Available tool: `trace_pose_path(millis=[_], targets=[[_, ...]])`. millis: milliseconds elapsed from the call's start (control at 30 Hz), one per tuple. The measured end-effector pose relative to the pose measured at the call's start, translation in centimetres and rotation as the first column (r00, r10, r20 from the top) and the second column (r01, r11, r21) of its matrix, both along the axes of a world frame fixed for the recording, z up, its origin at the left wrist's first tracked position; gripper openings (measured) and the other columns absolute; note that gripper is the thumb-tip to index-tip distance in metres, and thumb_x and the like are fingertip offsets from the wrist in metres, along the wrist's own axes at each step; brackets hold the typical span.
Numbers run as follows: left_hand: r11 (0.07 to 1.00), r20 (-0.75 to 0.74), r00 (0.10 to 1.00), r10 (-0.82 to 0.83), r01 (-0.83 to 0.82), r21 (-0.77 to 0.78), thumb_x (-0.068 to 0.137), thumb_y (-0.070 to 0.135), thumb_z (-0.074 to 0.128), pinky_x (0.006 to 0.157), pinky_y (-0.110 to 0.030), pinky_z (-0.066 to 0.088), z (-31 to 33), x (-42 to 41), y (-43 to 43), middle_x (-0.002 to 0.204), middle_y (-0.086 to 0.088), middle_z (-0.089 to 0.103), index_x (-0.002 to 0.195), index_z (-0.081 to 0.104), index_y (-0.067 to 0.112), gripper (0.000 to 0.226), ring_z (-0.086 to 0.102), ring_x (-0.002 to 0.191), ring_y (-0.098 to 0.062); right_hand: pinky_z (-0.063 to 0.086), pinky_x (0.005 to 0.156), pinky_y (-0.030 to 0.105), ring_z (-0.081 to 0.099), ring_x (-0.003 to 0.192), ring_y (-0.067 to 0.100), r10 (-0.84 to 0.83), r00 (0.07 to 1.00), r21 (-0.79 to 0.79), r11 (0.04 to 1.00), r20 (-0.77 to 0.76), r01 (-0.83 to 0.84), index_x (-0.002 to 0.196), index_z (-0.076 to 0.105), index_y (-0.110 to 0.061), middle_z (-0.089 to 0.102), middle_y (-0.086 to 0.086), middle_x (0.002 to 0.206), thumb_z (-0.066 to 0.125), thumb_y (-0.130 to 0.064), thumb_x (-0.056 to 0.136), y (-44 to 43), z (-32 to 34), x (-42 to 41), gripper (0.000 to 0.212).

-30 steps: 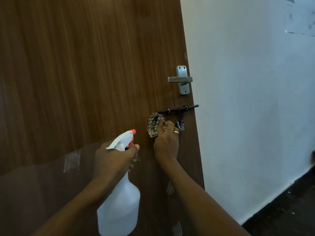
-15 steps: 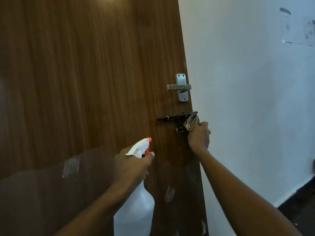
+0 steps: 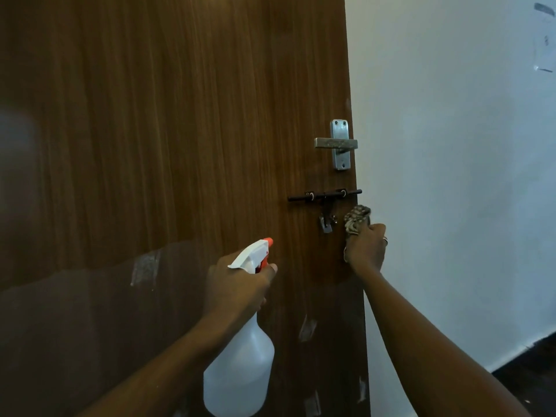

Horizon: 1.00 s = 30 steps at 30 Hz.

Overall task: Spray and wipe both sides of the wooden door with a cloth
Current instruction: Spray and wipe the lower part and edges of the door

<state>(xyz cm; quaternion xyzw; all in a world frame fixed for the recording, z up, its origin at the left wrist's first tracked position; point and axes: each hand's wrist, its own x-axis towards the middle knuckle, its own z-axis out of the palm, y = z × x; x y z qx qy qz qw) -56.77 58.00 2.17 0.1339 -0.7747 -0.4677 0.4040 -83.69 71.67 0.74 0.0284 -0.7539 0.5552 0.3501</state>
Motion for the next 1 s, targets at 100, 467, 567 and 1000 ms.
trace_pose_path(millis=[100, 467, 567, 1000], targets=[[1.0, -0.006, 1.0, 0.008, -0.008, 0.009, 0.079, 0.033, 0.074, 0.058, -0.027, 0.056, -0.6, 0.5, -0.3, 0.088, 0.001, 0.065, 0.107, 0.048, 0.026, 0.039, 0.066, 0.062, -0.021, 0.045, 0.07, 0.035, 0.057, 0.092, 0.026, 0.041, 0.992, -0.238, 0.971, 0.118, -0.012, 0.118, 0.047, -0.014, 0.057, 0.008, 0.108, 0.04, -0.034, 0.105, -1.4, -0.7, 3.0, 0.024], [0.991, 0.06, 0.994, 0.088, -0.093, 0.093, 0.077, 0.036, 0.076, 0.063, -0.03, 0.059, -4.3, 1.4, -1.9, 0.094, -0.003, 0.067, 0.103, 0.05, 0.025, 0.038, 0.067, 0.07, -0.023, 0.047, 0.075, 0.031, 0.057, 0.099, 0.02, -0.014, 0.998, 0.101, 0.995, -0.056, 0.019, 0.13, 0.047, -0.023, 0.056, 0.001, 0.115, 0.035, -0.046, 0.105, -3.1, -9.0, 6.0, 0.035], [0.989, 0.07, 0.992, 0.101, -0.107, 0.097, 0.076, 0.038, 0.076, 0.068, -0.033, 0.06, -4.6, 1.4, -2.5, 0.097, -0.003, 0.069, 0.103, 0.053, 0.026, 0.038, 0.068, 0.075, -0.024, 0.047, 0.068, 0.031, 0.058, 0.094, 0.02, 0.013, 0.999, -0.062, 0.998, -0.037, -0.015, 0.128, 0.047, -0.022, 0.057, 0.002, 0.115, 0.036, -0.045, 0.104, -5.2, -6.0, 6.7, 0.034], [0.973, 0.06, 0.979, 0.194, -0.2, 0.117, 0.077, 0.037, 0.075, 0.078, -0.042, 0.06, -5.2, 2.6, -3.8, 0.099, -0.003, 0.07, 0.098, 0.052, 0.031, 0.031, 0.068, 0.082, -0.025, 0.05, 0.072, 0.036, 0.056, 0.096, 0.021, 0.097, 0.986, 0.0, 0.995, -0.133, -0.098, 0.134, 0.04, -0.025, 0.05, 0.007, 0.125, 0.034, -0.049, 0.104, -8.6, -6.7, 10.6, 0.039]])
